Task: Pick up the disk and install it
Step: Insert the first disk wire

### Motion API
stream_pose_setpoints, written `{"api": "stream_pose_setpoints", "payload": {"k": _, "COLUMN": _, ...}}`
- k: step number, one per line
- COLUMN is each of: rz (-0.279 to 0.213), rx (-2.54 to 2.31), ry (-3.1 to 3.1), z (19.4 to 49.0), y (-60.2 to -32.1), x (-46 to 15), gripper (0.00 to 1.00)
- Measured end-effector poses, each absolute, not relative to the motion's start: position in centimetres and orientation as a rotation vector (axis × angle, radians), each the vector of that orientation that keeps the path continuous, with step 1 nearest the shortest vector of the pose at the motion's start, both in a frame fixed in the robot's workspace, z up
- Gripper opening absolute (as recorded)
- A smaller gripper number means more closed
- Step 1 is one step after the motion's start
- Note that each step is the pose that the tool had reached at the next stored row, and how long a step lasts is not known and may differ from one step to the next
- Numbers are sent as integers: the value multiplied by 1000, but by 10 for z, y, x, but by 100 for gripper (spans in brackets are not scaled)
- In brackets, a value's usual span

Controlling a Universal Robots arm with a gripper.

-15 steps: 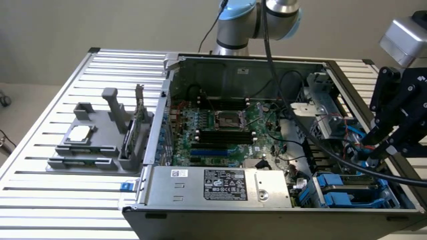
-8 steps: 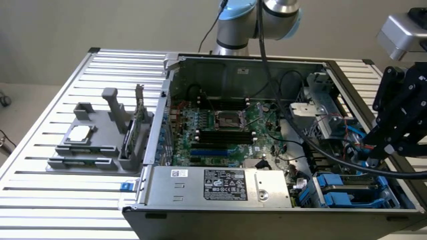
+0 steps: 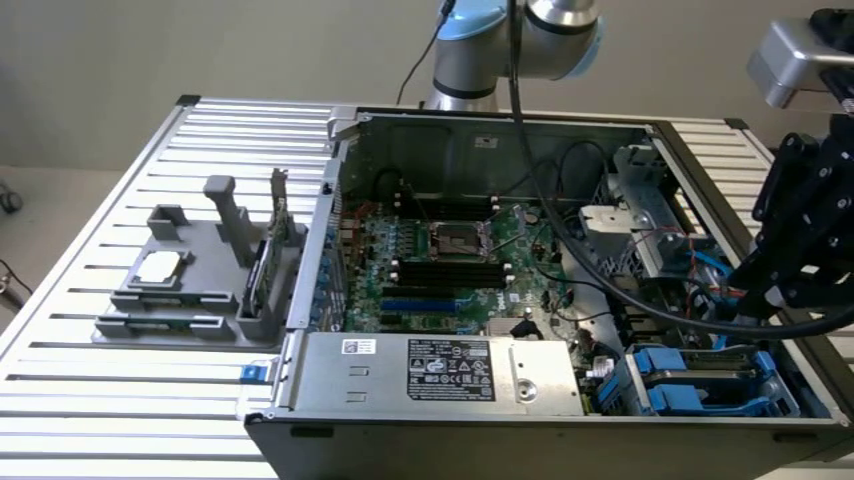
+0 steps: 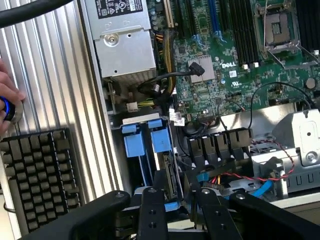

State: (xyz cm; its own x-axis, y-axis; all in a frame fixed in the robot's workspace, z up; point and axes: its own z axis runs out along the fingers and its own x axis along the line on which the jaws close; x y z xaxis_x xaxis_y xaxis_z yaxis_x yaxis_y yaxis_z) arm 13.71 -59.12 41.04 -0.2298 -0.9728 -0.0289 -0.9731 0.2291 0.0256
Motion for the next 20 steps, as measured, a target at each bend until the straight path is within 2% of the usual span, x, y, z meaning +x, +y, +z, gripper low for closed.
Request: {"api": "stream_pose_setpoints", "payload": {"k": 20, "rz": 57, "rx": -1486, "ry": 2752, "z": 409, "y": -591, "x": 137, "gripper": 31}}
